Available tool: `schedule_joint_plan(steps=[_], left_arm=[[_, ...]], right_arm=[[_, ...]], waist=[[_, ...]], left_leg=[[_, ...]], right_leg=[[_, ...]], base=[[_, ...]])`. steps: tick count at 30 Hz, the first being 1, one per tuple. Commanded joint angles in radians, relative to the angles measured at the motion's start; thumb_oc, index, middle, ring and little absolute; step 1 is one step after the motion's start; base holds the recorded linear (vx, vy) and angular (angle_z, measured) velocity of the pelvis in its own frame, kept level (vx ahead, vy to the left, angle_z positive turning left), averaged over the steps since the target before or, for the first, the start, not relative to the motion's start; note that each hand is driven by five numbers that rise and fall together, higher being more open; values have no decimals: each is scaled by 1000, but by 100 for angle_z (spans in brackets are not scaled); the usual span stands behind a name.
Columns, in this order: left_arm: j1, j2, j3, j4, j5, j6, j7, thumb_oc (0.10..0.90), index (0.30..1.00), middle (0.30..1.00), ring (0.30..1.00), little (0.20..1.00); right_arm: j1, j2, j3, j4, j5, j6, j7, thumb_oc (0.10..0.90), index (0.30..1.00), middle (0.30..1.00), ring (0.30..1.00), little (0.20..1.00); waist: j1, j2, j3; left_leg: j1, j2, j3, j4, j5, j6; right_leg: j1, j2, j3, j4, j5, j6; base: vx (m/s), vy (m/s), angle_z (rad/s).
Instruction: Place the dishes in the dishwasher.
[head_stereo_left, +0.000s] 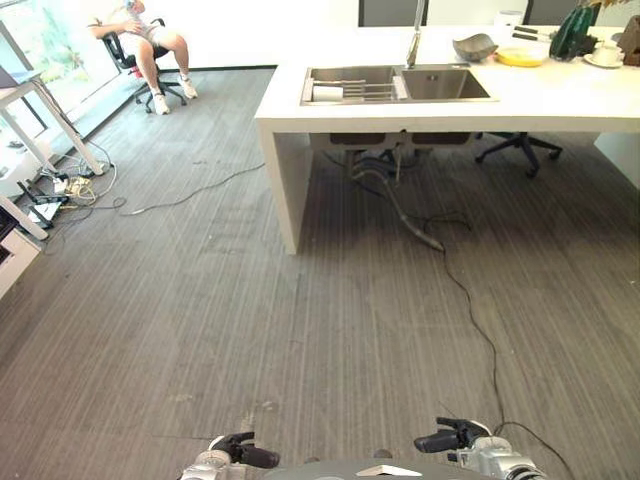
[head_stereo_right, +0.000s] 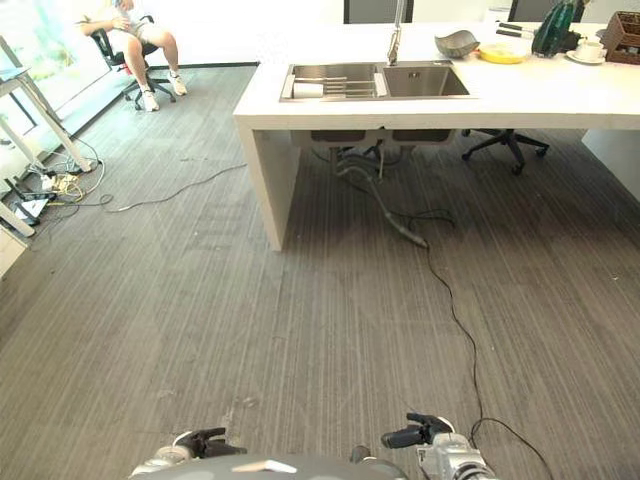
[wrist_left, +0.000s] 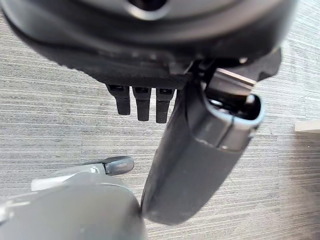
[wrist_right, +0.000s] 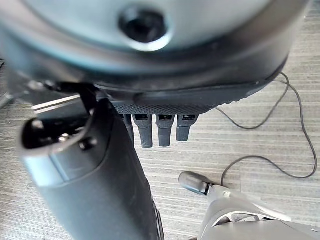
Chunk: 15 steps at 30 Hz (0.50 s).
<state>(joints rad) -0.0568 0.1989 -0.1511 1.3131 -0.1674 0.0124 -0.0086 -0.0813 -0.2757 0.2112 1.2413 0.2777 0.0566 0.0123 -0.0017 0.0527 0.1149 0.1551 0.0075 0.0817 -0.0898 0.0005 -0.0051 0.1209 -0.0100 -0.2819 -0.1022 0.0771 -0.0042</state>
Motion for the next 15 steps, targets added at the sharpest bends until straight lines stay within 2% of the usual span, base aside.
schedule_joint_plan(steps=[1,15], left_arm=[[-95,4,-18,63,-20,-13,3,800,900,900,900,900],[-92,3,-2,48,-81,-11,8,800,900,900,900,900]], right_arm=[[-74,2,-10,33,0,-28,-1,800,900,900,900,900],[-85,19,5,43,6,-26,-1,800,900,900,900,900]], waist=[[9,-44,-15],[17,-59,-6]], left_leg=[[-30,14,24,3,-44,-55],[-29,20,31,3,-41,-57]], right_leg=[[31,-104,16,15,-89,161],[28,-105,9,15,-77,158]], base=[[0,0,0],[-1,4,-2]])
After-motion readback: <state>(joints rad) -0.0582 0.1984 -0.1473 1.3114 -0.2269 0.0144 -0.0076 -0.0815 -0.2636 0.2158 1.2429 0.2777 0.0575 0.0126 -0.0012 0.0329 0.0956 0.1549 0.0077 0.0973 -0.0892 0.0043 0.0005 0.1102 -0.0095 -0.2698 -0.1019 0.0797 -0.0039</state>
